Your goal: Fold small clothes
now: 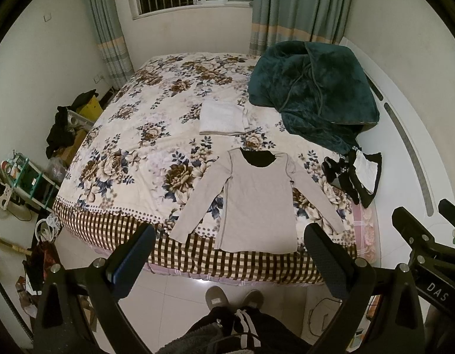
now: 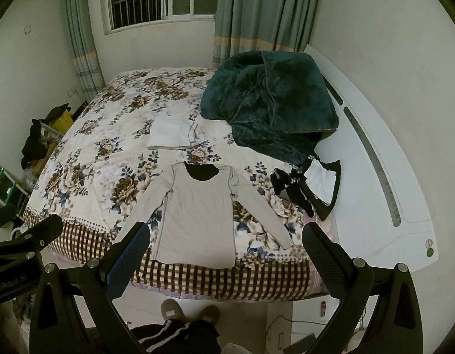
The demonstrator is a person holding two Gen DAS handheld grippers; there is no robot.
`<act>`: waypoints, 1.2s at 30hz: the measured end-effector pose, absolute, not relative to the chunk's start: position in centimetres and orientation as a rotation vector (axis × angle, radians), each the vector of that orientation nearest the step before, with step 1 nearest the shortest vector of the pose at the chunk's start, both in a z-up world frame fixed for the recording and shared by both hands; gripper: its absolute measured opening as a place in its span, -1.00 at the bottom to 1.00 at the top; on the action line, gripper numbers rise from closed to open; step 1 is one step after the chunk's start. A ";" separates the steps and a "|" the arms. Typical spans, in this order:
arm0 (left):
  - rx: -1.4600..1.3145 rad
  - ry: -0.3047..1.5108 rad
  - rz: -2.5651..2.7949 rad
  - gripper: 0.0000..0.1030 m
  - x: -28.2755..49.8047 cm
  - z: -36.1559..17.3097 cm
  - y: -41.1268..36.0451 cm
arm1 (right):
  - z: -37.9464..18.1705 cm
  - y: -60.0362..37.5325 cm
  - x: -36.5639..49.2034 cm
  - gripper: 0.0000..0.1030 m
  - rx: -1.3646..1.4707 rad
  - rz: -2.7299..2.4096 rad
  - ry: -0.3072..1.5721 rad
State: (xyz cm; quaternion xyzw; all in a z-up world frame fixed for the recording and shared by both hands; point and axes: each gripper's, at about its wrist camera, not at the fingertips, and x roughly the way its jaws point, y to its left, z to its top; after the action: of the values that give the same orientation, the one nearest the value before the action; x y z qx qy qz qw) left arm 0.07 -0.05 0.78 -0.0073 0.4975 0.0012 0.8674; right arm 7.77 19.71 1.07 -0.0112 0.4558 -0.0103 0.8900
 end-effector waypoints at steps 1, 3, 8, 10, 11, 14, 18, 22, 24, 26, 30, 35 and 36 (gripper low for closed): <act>-0.016 1.041 0.004 1.00 0.0 0.7 -0.1 | 1.1 19.7 7.8 1.00 -0.023 -0.021 0.947; -0.015 1.039 0.005 1.00 0.0 0.7 -0.1 | 1.2 19.7 7.8 1.00 -0.024 -0.022 0.946; -0.017 1.039 0.005 1.00 0.0 0.7 -0.1 | 1.1 19.8 7.7 1.00 -0.024 -0.020 0.946; -0.016 1.038 0.005 1.00 0.1 0.8 -0.1 | 1.2 19.7 7.8 1.00 -0.023 -0.020 0.945; -0.018 1.038 0.006 1.00 0.0 0.8 -0.1 | 1.7 20.0 7.8 1.00 -0.025 -0.019 0.945; -0.017 1.038 0.004 1.00 0.0 0.7 -0.1 | 1.8 19.9 7.8 1.00 -0.022 -0.019 0.943; -0.018 1.037 0.004 1.00 0.0 0.7 0.0 | 1.9 20.0 7.8 1.00 -0.024 -0.019 0.943; -0.019 1.039 0.005 1.00 0.1 1.2 -0.5 | 1.9 19.9 7.7 1.00 -0.024 -0.018 0.942; -0.020 1.037 0.004 1.00 0.0 1.0 -0.4 | 2.0 19.9 7.7 1.00 -0.025 -0.019 0.941; -0.019 1.036 0.003 1.00 0.0 1.0 -0.4 | 1.9 20.0 7.7 1.00 -0.024 -0.019 0.941; -0.020 1.035 0.003 1.00 0.0 1.1 -0.4 | 1.9 20.0 7.7 1.00 -0.025 -0.018 0.940; -0.020 1.034 0.002 1.00 0.0 1.0 -0.4 | 2.4 20.0 8.0 1.00 -0.025 -0.017 0.939; -0.020 1.033 0.003 1.00 0.0 1.2 -0.5 | 2.4 20.0 8.0 1.00 -0.026 -0.018 0.939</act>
State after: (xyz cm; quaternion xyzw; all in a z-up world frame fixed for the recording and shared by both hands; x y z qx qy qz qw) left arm 0.03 -0.48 1.15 -0.0094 0.4940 0.0012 0.8694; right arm 7.96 19.96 2.36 -0.0126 0.4522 -0.0084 0.8918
